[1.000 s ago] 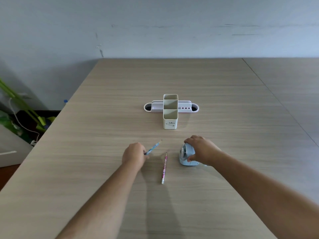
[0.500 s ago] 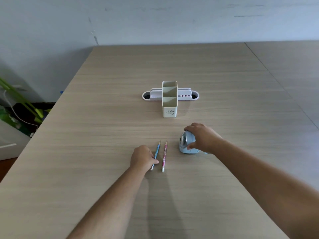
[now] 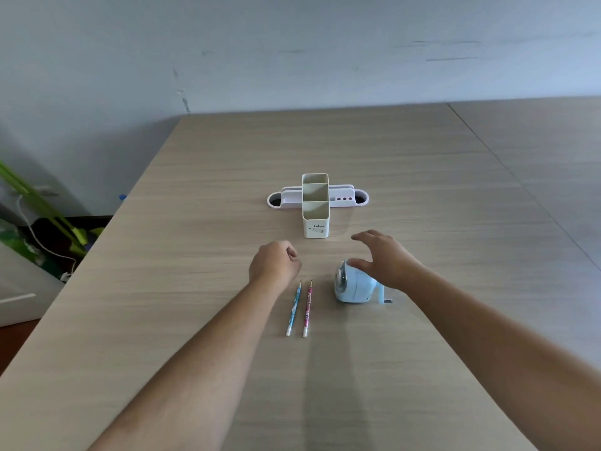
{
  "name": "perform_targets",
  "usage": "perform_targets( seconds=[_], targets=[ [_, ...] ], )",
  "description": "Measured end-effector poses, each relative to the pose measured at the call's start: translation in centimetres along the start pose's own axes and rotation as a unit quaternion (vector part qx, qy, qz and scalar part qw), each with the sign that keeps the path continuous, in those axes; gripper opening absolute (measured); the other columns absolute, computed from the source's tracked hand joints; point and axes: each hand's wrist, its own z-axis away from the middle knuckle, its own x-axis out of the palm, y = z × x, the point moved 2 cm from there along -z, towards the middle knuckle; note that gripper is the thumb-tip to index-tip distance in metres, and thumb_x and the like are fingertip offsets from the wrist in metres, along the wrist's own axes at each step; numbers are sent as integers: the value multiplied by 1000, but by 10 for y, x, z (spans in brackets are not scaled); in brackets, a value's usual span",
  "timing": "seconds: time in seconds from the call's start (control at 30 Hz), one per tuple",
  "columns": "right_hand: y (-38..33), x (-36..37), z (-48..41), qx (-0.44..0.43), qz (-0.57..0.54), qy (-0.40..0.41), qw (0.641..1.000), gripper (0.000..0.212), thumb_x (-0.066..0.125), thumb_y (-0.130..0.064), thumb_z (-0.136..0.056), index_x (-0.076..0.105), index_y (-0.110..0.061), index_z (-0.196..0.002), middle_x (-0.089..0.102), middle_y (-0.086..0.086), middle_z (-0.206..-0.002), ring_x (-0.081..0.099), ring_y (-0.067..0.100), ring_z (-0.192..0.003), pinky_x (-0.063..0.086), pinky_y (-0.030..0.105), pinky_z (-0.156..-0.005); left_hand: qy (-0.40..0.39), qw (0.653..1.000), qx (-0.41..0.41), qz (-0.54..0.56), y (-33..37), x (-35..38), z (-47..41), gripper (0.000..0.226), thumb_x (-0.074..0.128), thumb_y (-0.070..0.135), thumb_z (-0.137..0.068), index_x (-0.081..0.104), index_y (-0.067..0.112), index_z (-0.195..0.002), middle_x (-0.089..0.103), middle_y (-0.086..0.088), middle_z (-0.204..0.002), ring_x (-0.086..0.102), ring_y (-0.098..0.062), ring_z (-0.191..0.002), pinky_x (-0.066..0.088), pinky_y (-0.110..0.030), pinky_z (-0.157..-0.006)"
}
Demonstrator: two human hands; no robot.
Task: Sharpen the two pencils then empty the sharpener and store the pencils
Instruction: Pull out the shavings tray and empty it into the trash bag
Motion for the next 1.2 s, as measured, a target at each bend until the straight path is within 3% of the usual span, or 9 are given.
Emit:
perform_targets(
  seconds=[0.13,0.23,0.3,0.43,0.63,0.73,0.87,1.0,1.2],
  targets=[
    [17,-28,11,76,-60,54,994,17,56,-18,-88,69,-10,-97,70,6,-97,60,20,-87,44,24,-73,-68,992,109,-21,42,13,0,30,65,20,-76,64,23,-107,65,7,-102,62,-19,-104,52,-32,-88],
    [39,-17,27,123,-100,-66,985,15,57,-14,-85,71,-12,-77,68,0,-71,61,14,-68,43,18,-53,-126,965,190,-128,65,37,5,57,72,27,-77,51,23,-129,55,5,-133,52,-17,-122,46,-32,-96],
    [51,3,37,140,-144,-148,968,22,57,-10,-82,69,-17,-66,67,-2,-64,63,13,-63,46,15,-56,-153,949,215,-173,72,54,8,66,75,32,-77,46,23,-135,49,4,-140,48,-18,-128,43,-34,-99],
    [72,42,42,167,-188,-158,955,19,57,-10,-83,73,-16,-92,70,3,-86,62,17,-80,50,26,-76,-158,943,209,-206,72,72,7,63,80,31,-73,54,22,-129,57,1,-129,52,-22,-121,46,-35,-94],
    [81,57,24,162,-254,-51,952,62,72,-8,-67,54,-27,-123,67,10,-103,61,26,-88,51,35,-78,-150,949,202,-190,69,77,2,67,84,27,-69,55,26,-129,61,1,-124,51,-23,-121,45,-35,-93],
    [81,57,12,144,-300,-65,941,69,79,-3,-58,54,-34,-115,67,11,-100,59,20,-85,53,39,-87,-145,949,200,-193,70,78,1,67,85,27,-67,56,26,-128,61,0,-124,52,-23,-121,46,-35,-94],
    [75,57,8,136,-302,-94,939,51,79,9,-61,58,-30,-85,65,-4,-75,60,8,-68,48,8,-56,-144,951,192,-193,69,77,1,68,86,29,-66,56,27,-128,62,0,-123,52,-24,-119,47,-37,-93],
    [76,56,4,133,-271,-67,951,49,83,3,-55,58,-34,-74,64,-9,-70,57,4,-63,43,16,-58,-143,951,191,-195,69,78,0,68,87,30,-65,57,28,-126,63,0,-123,54,-24,-117,47,-36,-92],
    [98,49,9,124,-252,-69,957,56,80,2,-57,64,-25,-104,69,-2,-88,48,13,-60,44,27,-67,-142,950,193,-200,69,79,-1,70,87,32,-65,56,26,-128,62,1,-124,53,-22,-119,48,-37,-93]
  ],
)
